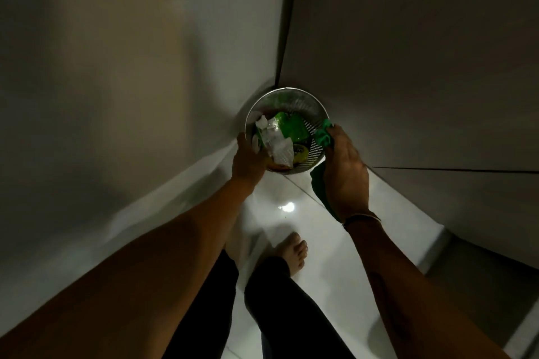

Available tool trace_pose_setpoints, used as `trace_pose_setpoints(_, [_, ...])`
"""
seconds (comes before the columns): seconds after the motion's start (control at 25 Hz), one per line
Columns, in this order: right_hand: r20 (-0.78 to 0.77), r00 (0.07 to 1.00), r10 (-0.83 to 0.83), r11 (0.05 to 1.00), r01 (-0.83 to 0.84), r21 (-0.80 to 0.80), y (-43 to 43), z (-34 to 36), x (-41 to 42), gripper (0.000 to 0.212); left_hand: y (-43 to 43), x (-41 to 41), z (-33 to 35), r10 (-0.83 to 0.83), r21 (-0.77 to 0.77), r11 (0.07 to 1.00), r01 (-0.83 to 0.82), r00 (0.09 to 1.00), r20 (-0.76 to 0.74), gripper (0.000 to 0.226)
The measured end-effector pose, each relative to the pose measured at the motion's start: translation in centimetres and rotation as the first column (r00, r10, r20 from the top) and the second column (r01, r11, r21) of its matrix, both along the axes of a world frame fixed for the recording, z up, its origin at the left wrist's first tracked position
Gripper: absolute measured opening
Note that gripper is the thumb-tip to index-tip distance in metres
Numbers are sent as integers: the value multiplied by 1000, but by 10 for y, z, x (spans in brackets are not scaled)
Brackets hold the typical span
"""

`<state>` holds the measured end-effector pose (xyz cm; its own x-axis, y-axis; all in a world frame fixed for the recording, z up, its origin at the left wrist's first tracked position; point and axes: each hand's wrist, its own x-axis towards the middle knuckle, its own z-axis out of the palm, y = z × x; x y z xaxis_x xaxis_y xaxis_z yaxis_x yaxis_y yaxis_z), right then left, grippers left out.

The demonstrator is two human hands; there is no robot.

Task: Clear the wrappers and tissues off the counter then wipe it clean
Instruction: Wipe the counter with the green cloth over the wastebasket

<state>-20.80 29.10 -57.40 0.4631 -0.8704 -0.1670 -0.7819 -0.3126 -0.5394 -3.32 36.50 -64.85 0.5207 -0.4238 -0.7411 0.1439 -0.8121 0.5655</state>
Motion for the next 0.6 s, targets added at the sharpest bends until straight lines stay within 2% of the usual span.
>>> trace_pose_setpoints(0.08, [-15,1000,28,999,-27,32,-3,-11,1,83,-4,-1,-6,184,-43,981,-188,979,-84,64])
trace_pose_setpoints(0.16, [-2,1000,5,997,-5,76,-2,0,2,85,-6,-3,11,246,-39,967,-251,963,-109,57])
trace_pose_setpoints(0.28, [48,996,-78,992,73,99,2,46,3,82,-3,-4,61,276,13,961,-277,955,-111,75])
trace_pose_setpoints(0.32, [57,994,-96,990,89,105,3,68,1,81,0,-4,83,288,28,958,-287,952,-104,75])
trace_pose_setpoints(0.44, [70,993,-99,991,91,100,14,148,-5,73,17,0,161,340,20,940,-340,934,-108,48])
trace_pose_setpoints(0.6, [141,984,-113,992,103,75,34,287,-11,58,39,9,292,264,59,964,-259,960,-90,45])
